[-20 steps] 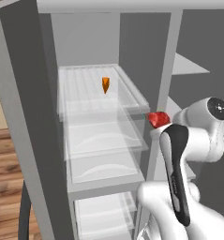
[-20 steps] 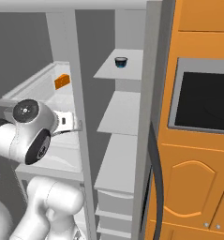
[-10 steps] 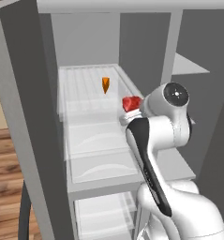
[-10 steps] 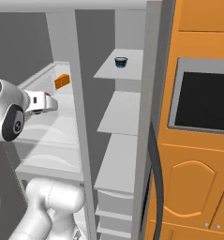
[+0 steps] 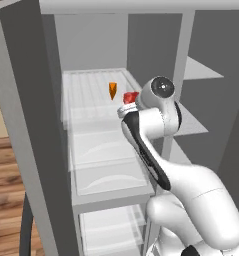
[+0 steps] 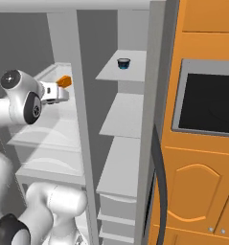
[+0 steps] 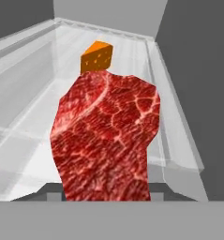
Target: Pick up the frozen steak from the freezer, place it on any shelf in the fridge, and close the fridge and freezer doors when done.
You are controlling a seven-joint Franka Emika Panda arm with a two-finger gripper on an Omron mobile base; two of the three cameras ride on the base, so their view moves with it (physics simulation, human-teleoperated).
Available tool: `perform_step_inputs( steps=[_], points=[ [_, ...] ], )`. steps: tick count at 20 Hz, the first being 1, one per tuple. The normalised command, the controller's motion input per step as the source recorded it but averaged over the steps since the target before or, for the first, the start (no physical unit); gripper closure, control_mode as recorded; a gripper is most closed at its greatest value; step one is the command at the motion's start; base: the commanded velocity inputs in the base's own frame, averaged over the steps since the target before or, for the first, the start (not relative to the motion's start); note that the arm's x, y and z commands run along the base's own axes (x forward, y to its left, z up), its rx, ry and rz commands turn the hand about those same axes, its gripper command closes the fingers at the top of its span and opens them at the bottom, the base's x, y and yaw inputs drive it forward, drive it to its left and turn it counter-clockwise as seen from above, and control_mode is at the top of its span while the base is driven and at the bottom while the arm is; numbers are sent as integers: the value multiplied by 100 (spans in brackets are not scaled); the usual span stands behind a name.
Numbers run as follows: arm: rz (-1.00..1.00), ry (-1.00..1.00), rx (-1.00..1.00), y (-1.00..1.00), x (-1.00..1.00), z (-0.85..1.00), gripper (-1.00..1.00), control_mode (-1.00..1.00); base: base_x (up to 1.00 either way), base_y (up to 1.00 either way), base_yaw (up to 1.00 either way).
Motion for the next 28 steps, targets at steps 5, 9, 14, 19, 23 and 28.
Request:
perform_step_inputs(
  steps=[5,9,14,19,23,28],
  points=[
    [-12,4,0,11,80,-1,100,-100,0,0,0],
    [-5,5,0,0,75,-9,100,-100,0,0,0],
    [0,1,0,0,65,-33,100,-100,0,0,0],
    [0,2,0,0,69,-44,100,-100,0,0,0],
    [0,2,1,-1,53,-32,100,-100,0,0,0],
    [0,1,4,-17,10,-55,-100,-100,0,0,0]
  ],
)
